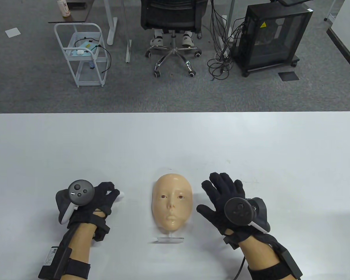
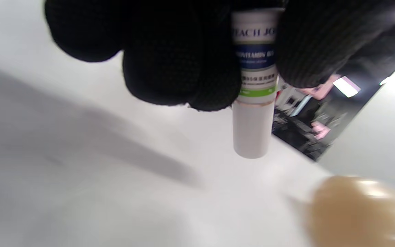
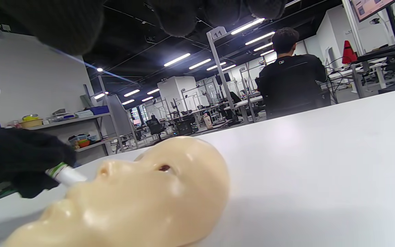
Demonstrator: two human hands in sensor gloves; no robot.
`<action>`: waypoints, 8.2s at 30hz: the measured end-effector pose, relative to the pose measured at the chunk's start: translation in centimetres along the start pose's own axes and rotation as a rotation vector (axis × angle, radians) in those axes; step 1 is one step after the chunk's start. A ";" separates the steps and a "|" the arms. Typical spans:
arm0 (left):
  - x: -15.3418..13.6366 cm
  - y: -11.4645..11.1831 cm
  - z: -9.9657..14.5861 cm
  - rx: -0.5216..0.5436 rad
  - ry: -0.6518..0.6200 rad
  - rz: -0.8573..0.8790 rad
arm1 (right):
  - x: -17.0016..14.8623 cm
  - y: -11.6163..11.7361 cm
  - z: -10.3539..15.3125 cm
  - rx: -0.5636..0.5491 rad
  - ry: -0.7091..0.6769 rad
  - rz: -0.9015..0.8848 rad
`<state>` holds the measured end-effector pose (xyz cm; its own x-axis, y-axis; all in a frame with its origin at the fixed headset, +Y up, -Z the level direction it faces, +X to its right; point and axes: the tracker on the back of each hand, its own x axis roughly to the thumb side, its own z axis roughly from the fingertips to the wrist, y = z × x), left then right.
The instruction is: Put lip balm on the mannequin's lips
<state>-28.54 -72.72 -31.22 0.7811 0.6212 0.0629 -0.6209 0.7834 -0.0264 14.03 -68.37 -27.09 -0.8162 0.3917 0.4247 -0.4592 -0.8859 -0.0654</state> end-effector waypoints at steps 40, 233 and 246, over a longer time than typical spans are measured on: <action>8.3 -4.3 3.5 -0.155 -0.344 0.593 | 5.5 3.1 -0.2 0.057 -0.223 -0.047; 9.1 -11.8 -5.0 -0.309 -0.163 -0.012 | 9.0 5.5 0.1 -0.106 -0.308 0.101; 9.1 -11.8 -4.9 -0.304 -0.162 -0.019 | 8.4 5.1 0.3 -0.113 -0.287 0.109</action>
<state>-13.79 -76.17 -35.26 0.7565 0.6149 0.2227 -0.5396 0.7792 -0.3187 4.91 -69.65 -23.60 -0.7380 0.1955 0.6459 -0.4235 -0.8794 -0.2177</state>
